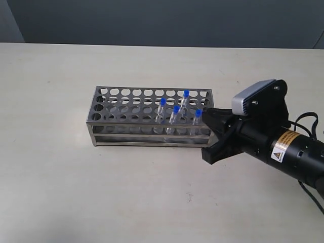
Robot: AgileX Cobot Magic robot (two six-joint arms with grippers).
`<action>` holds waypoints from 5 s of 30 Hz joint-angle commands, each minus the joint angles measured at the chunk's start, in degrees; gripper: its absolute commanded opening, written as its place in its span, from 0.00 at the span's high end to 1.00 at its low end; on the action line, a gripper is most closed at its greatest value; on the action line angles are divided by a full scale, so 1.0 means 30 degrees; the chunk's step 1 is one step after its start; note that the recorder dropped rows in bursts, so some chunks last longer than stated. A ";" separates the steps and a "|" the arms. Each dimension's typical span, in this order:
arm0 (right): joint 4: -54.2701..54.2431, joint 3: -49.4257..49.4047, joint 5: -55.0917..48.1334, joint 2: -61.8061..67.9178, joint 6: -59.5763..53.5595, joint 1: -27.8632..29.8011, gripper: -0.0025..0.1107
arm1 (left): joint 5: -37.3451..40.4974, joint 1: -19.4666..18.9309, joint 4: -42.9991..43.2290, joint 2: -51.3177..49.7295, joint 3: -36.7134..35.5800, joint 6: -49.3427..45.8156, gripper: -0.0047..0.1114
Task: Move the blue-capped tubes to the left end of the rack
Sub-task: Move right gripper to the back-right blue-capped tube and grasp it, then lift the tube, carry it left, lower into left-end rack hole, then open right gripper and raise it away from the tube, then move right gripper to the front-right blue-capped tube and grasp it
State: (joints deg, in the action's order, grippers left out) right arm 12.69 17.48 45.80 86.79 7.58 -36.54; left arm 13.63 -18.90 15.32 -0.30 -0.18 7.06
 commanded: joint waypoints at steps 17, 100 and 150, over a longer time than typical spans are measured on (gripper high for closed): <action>-0.0348 0.2514 0.1932 0.4709 -0.1012 -0.0055 0.58 | -0.0093 0.0050 0.0048 0.0099 0.0059 0.0073 0.95; 1.7836 2.2149 -0.9789 1.2053 1.4952 -0.3594 0.98 | -0.0093 0.0050 0.0048 0.0099 0.0059 0.0073 0.95; 1.1646 1.1134 -0.8982 0.1911 1.2400 0.1856 0.60 | -0.0093 0.0050 0.0048 0.0099 0.0059 0.0073 0.95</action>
State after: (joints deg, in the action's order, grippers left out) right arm 55.10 54.07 12.59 93.13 51.46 -33.51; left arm 13.63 -18.90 15.32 -0.30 -0.18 7.06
